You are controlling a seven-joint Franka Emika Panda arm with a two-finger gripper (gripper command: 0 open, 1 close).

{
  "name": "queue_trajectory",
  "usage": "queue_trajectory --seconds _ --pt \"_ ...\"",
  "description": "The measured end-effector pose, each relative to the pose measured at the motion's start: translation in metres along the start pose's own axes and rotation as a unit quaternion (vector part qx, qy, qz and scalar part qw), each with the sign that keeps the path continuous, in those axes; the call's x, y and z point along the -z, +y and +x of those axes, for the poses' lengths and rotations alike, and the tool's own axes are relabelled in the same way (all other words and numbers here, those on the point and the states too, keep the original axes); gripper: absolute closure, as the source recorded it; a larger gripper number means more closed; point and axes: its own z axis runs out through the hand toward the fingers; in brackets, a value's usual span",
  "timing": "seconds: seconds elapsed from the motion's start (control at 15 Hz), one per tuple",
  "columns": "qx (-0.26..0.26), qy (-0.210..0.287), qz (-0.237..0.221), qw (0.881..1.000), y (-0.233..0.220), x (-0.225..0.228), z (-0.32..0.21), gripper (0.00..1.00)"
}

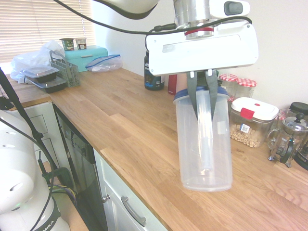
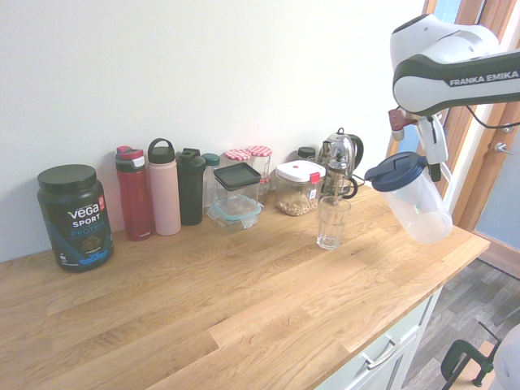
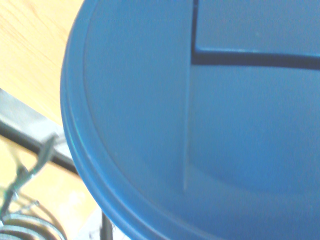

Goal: Pour me some water

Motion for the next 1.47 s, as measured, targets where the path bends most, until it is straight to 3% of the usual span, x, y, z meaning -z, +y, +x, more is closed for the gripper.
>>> queue_trajectory --seconds 0.73,1.47 --pt "-0.013 -0.044 -0.045 0.998 -0.022 0.003 0.065 1.0" --pt "-0.01 -0.067 -0.084 0.994 -0.051 -0.007 0.093 1.0"
